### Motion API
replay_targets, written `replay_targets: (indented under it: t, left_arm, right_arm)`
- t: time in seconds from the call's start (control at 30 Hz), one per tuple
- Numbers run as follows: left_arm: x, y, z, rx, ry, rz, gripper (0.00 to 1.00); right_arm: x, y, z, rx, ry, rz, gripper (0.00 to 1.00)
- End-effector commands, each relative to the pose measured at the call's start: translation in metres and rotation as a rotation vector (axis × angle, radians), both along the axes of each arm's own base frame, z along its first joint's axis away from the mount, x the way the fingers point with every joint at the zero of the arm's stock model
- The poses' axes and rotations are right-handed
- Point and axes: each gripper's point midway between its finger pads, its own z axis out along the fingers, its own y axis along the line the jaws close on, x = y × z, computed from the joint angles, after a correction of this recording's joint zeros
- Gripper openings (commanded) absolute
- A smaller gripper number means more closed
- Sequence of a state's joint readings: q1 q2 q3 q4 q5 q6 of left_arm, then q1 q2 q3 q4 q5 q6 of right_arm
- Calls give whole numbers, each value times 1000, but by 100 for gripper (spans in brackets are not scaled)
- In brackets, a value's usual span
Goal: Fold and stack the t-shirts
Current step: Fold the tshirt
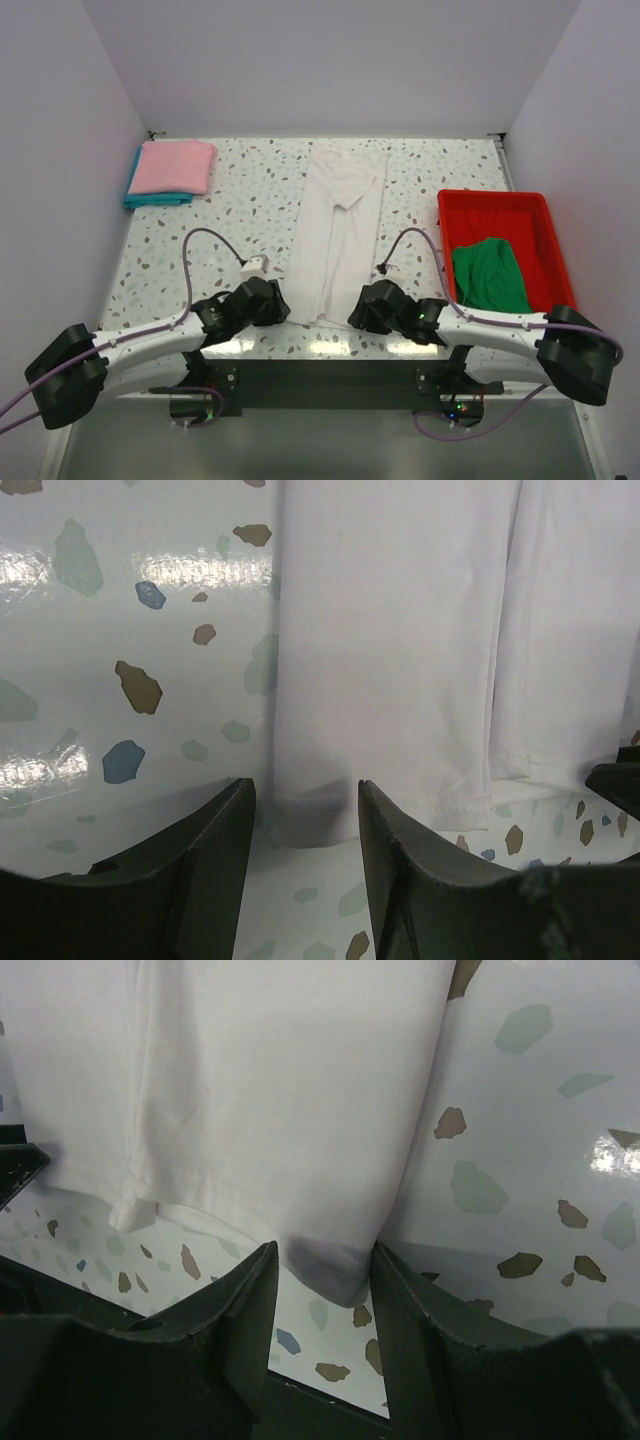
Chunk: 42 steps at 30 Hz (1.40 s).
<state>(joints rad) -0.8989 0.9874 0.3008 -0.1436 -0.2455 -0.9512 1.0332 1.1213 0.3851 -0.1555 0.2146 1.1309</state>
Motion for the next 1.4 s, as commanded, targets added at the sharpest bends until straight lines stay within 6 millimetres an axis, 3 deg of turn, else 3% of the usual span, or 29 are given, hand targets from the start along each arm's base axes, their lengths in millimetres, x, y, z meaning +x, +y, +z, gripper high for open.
replay_targets:
  t: [0.0, 0.1, 0.2, 0.27, 0.43, 0.5, 0.67, 0.77, 0.8, 0.9, 0.97, 1.0, 1.07, 1.1, 1.23, 1.37]
  left_arm:
    - [-2, -2, -2, 23, 8, -32, 49]
    - [-6, -3, -6, 26, 23, -51, 46]
    - [-11, -3, -13, 33, 45, -75, 40]
    - [-16, -4, -17, 28, 62, -89, 33]
    - [-29, -9, -23, 0, 99, -113, 11]
    - [-39, -11, -26, -8, 117, -125, 5]
    - [-65, -19, -25, -16, 135, -162, 1]
    - [-70, -26, -14, -23, 126, -156, 0]
    - [-68, -26, -9, -24, 120, -140, 0]
    - [-49, -29, 18, -27, 40, -89, 0]
    - [-27, -34, 43, -37, -32, -43, 0]
    - [-20, -32, 45, -7, -45, -38, 0]
    - [5, -38, 67, -30, -86, -1, 0]
    - [13, -38, 67, -8, -93, -4, 0]
    - [50, -50, 95, -43, -160, 31, 0]
    - [88, -54, 110, -47, -207, 79, 0]
  right_arm:
    - [-21, -24, -31, -155, 93, 41, 45]
    - [-22, -24, -33, -160, 100, 42, 38]
    - [-25, -29, -37, -166, 107, 36, 24]
    - [-28, -34, -38, -171, 114, 38, 14]
    - [-37, -46, -41, -186, 128, 51, 1]
    - [-42, -49, -39, -183, 135, 66, 0]
    - [-57, -58, -33, -173, 150, 104, 0]
    - [-62, -62, -21, -201, 132, 128, 0]
    - [-57, -56, -8, -180, 102, 136, 0]
    - [-44, -68, 8, -250, 32, 121, 0]
    - [-26, -71, 29, -293, -45, 80, 0]
    - [-18, -65, 42, -300, -76, 80, 0]
    - [-3, -62, 56, -326, -135, 60, 0]
    - [6, -54, 72, -318, -170, 59, 0]
    - [41, -47, 94, -378, -245, 4, 0]
    - [83, -38, 94, -351, -242, -43, 0]
